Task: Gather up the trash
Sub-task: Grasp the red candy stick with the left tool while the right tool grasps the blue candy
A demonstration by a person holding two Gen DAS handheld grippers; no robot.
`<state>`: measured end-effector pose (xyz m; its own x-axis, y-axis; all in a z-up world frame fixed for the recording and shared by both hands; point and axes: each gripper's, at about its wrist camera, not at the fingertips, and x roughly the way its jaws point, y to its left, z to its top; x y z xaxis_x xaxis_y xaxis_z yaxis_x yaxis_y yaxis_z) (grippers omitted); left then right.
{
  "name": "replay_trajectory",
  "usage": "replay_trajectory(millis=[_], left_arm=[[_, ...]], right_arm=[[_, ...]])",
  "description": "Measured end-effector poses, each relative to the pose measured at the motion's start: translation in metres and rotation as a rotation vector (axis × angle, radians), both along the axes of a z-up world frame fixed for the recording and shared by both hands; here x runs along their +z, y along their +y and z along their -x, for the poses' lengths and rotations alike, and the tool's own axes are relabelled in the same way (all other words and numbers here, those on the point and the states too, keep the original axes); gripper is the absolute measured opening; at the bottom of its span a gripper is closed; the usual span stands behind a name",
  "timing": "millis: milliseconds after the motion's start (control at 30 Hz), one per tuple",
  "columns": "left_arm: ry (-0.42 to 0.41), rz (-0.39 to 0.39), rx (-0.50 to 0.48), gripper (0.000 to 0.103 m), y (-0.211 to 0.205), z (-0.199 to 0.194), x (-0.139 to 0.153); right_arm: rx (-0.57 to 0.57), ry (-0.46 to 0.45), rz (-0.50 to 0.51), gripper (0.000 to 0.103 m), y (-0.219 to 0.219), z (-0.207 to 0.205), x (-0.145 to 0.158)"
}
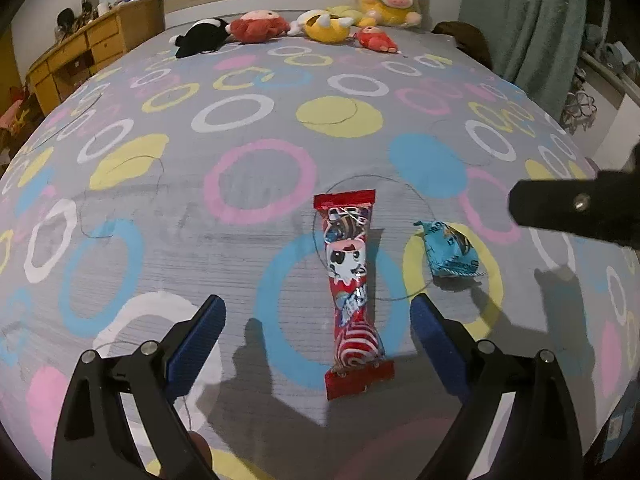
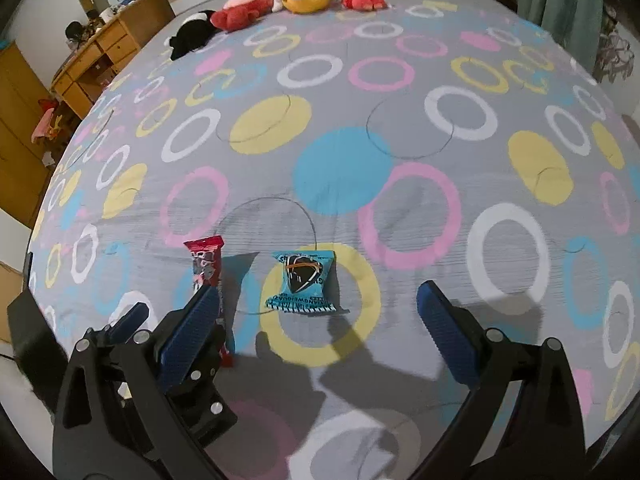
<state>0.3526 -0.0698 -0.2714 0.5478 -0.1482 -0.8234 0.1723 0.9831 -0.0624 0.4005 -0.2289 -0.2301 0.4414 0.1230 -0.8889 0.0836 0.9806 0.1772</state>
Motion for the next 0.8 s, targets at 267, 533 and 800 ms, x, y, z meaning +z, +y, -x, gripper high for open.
replay_trajectory(millis=[267,533,800], left_arm=[[0.046,0.014,0.040,0.091,0.002,-0.009,-0.013],[0.059,0.008,0.049,0.091,0.000,-0.013,-0.019],[0.063,0.017,0.074,0.091,0.004,-0.018,-0.023]], right_arm=[[-0.001,0.057,-0.033,0.097,0.001,-0.016,-0.028],[0.000,0.093,-0.035,0.097,-0.001,-0.026,-0.045],[0.001,0.124,-0.040,0.097,0.003,-0.035,-0.058]])
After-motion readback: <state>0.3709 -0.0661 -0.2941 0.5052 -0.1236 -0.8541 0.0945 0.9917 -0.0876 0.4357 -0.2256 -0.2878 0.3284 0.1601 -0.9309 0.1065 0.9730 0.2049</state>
